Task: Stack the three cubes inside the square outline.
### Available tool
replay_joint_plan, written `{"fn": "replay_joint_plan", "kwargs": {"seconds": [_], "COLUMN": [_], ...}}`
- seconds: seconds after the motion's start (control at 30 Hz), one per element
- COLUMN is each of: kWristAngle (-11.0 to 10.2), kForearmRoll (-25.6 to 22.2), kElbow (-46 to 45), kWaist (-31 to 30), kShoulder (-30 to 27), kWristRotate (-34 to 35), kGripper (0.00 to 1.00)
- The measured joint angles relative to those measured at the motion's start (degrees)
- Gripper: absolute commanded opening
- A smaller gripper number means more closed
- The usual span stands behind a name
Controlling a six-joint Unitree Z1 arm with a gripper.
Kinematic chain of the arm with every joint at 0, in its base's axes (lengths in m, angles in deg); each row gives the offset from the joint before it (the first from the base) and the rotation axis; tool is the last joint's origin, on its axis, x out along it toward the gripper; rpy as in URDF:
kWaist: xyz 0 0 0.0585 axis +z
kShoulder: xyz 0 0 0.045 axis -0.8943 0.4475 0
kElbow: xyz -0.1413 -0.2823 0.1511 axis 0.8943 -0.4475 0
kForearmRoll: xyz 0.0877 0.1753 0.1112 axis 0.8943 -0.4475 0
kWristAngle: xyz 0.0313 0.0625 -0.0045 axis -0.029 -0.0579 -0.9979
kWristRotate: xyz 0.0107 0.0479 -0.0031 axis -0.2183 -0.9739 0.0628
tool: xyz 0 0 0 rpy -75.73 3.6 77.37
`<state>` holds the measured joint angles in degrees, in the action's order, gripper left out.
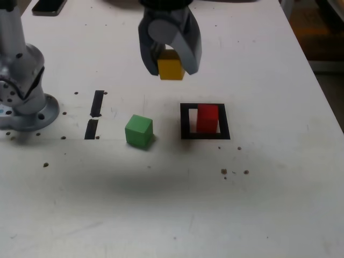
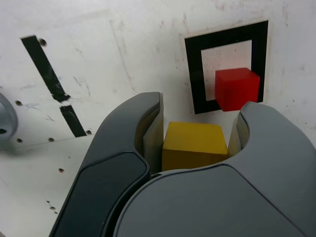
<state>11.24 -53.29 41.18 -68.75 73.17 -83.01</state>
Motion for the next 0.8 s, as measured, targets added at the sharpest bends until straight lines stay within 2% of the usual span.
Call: {"fn": "replay_joint_plan", "kwargs": {"seconds": [0.23, 0.47, 0.8], "kWristAngle": [1.1, 1.1, -0.7], "kForearmRoll": [3.1, 4.7, 8.3], "kElbow": [1.3, 2.3, 2.0], "kWaist": [-2.0, -3.3, -3.5], "kShoulder": [3.4, 7.1, 10.5], "kWristRotate": [1.9, 3.3, 3.7], "kGripper": [0.03, 0.03, 0.04]}}
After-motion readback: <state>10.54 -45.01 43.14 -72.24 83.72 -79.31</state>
